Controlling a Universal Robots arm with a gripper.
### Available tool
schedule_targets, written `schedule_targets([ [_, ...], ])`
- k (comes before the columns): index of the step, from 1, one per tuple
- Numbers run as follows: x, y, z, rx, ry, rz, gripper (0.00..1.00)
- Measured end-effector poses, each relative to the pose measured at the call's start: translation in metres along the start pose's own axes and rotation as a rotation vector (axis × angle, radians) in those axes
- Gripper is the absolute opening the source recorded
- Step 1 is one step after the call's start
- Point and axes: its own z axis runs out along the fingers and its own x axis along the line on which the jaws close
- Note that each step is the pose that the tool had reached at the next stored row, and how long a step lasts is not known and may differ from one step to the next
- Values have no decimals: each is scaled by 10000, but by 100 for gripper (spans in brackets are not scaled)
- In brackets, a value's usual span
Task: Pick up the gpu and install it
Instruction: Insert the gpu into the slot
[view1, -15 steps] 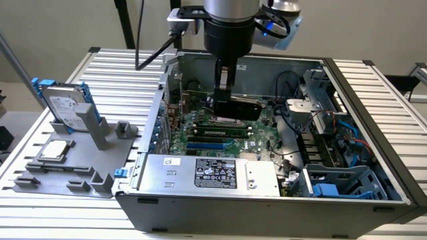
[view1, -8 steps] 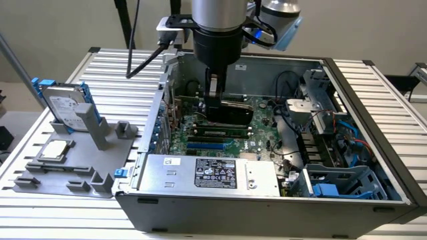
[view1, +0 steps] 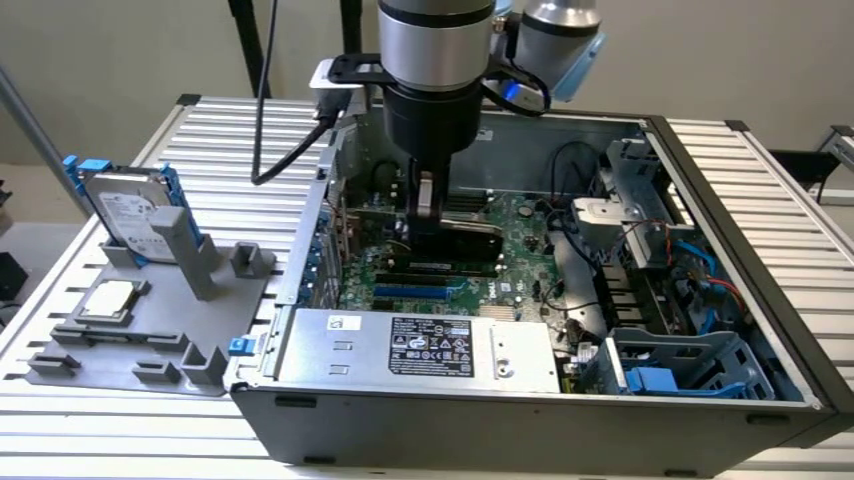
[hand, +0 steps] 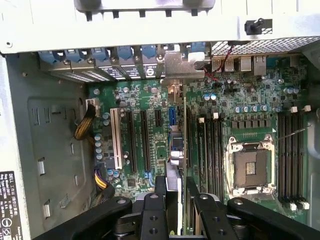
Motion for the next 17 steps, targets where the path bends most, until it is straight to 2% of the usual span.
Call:
schedule_targets([
  [6,13,68,106,-5,-21,-68,27],
  [17,27,116,304,25,-56,-101,27],
])
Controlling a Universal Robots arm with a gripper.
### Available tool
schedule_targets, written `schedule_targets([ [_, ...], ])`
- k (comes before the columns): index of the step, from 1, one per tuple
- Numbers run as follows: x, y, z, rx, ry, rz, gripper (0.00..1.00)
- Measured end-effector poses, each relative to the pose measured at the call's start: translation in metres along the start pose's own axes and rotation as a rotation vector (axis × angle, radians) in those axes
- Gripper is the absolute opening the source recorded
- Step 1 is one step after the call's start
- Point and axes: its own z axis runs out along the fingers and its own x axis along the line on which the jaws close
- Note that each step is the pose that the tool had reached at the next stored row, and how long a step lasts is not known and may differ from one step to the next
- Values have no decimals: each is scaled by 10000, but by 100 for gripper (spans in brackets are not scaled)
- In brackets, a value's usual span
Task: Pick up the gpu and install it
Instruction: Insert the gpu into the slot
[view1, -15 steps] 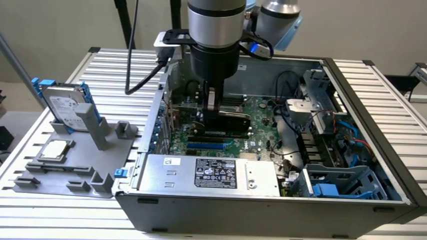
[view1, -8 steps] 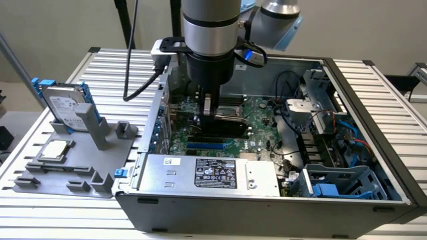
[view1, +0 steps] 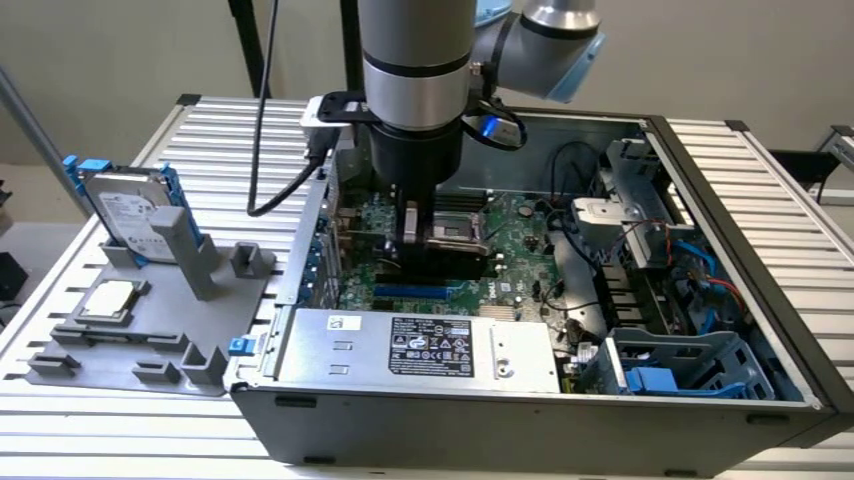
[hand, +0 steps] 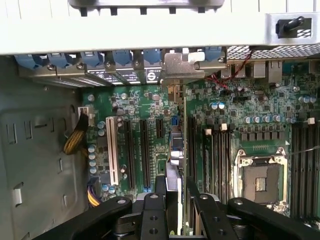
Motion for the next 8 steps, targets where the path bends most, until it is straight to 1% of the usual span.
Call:
schedule_targets([
  [7,10,43,124,32,-22,-2,27],
  [8,10,43,125,31,-20,-2,27],
])
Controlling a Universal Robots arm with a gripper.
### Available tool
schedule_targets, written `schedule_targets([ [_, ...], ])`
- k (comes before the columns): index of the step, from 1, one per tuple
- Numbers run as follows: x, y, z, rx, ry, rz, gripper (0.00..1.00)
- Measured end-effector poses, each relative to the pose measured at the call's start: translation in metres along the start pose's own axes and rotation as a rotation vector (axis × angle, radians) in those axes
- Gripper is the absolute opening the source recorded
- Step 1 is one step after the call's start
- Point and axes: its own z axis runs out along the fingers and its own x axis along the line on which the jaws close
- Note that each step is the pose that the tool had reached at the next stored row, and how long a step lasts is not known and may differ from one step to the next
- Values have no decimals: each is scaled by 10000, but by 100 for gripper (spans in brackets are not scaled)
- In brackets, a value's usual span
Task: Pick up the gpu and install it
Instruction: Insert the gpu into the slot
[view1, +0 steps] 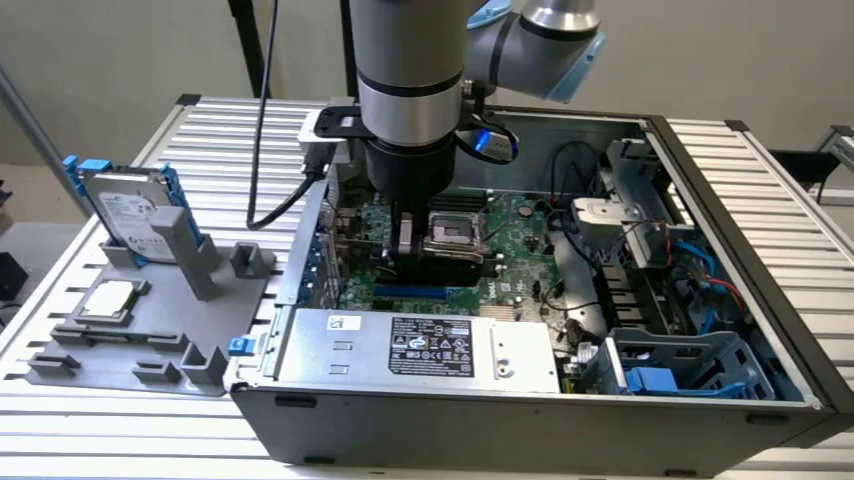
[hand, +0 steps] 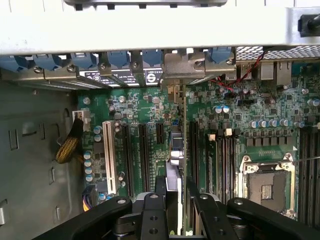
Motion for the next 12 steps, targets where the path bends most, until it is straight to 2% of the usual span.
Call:
schedule_targets([
  [12,-21,2,3,1,-2,1,27],
])
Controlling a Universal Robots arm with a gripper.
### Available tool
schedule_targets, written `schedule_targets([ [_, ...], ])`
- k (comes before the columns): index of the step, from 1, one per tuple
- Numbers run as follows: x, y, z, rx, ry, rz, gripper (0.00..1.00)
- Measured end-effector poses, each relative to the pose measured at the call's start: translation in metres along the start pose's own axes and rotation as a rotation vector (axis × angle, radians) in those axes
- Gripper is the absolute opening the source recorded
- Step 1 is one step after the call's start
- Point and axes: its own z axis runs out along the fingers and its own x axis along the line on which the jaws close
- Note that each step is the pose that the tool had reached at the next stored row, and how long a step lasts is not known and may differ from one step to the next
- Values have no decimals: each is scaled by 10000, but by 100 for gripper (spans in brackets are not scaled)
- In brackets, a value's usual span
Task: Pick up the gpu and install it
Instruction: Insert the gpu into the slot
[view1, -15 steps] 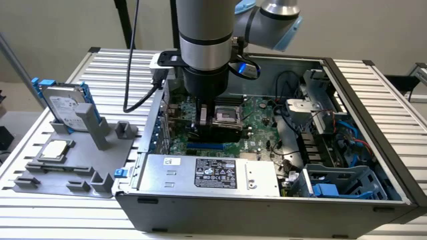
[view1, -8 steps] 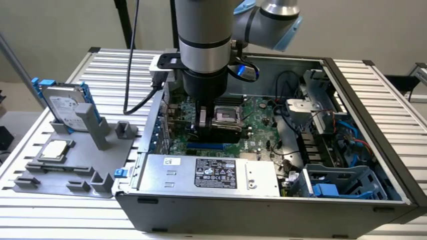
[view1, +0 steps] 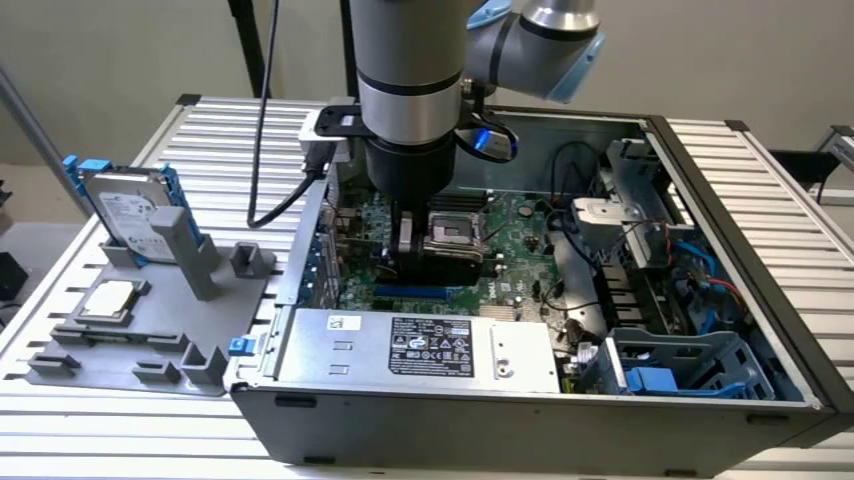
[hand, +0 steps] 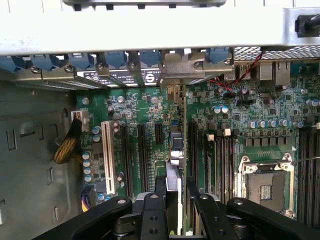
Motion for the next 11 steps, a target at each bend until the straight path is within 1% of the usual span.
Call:
schedule_targets([
  [5,0,8,24,0,2,3,27],
  [11,5,23,100,1,3,40,27],
])
